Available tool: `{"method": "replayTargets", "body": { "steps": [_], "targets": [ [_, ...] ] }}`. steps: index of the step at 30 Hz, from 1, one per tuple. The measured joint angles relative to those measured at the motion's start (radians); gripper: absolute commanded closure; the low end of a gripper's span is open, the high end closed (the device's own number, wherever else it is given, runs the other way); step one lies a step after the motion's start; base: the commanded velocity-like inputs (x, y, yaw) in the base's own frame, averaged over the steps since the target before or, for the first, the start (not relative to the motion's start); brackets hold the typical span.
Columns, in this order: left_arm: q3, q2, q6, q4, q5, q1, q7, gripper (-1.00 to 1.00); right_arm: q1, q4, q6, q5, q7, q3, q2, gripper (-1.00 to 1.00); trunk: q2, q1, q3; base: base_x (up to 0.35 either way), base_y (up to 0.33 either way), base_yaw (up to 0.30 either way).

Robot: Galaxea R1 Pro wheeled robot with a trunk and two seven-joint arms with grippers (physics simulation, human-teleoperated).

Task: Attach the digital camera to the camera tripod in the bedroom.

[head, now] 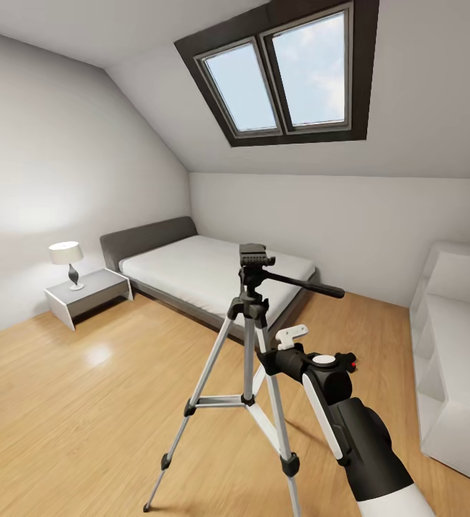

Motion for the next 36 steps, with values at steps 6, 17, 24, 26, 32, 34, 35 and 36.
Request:
{"method": "replayTargets", "body": {
  "steps": [6, 17, 24, 26, 32, 34, 35, 36],
  "targets": [
    [0.000, 0.000, 0.000, 0.000, 0.000, 0.000, 0.000, -1.00, 0.000, -0.008, -0.005, 0.004, -0.003, -0.002, 0.001, 1.00, 0.000, 0.000, 0.000, 0.000, 0.000, 0.000],
    [0.000, 0.000, 0.000, 0.000, 0.000, 0.000, 0.000, -1.00, 0.000, -0.063, -0.040, 0.005, -0.012, -0.001, 0.003, 1.00, 0.000, 0.000, 0.000, 0.000, 0.000, 0.000],
    [0.000, 0.000, 0.000, 0.000, 0.000, 0.000, 0.000, -1.00, 0.000, -0.109, -0.039, 0.005, -0.011, 0.003, 0.003, 1.00, 0.000, 0.000, 0.000, 0.000, 0.000, 0.000],
    [0.000, 0.000, 0.000, 0.000, 0.000, 0.000, 0.000, -1.00, 0.000, -0.114, -0.039, 0.005, -0.011, 0.004, 0.003, 1.00, 0.000, 0.000, 0.000, 0.000, 0.000, 0.000],
    [0.000, 0.000, 0.000, 0.000, 0.000, 0.000, 0.000, -1.00, 0.000, -0.121, -0.034, 0.008, -0.011, 0.005, 0.001, 1.00, 0.000, 0.000, 0.000, 0.000, 0.000, 0.000],
    [0.000, 0.000, 0.000, 0.000, 0.000, 0.000, 0.000, -1.00, 0.000, -0.121, -0.032, 0.008, -0.011, 0.005, 0.001, 1.00, 0.000, 0.000, 0.000, 0.000, 0.000, 0.000],
    [0.000, 0.000, 0.000, 0.000, 0.000, 0.000, 0.000, -1.00, 0.000, -0.122, -0.031, 0.008, -0.011, 0.005, 0.002, 1.00, 0.000, 0.000, 0.000, 0.000, 0.000, 0.000],
    [0.000, 0.000, 0.000, 0.000, 0.000, 0.000, 0.000, -1.00, 0.000, -0.122, -0.031, 0.007, -0.011, 0.005, 0.002, 1.00, 0.000, 0.000, 0.000, 0.000, 0.000, 0.000]
  ]
}}
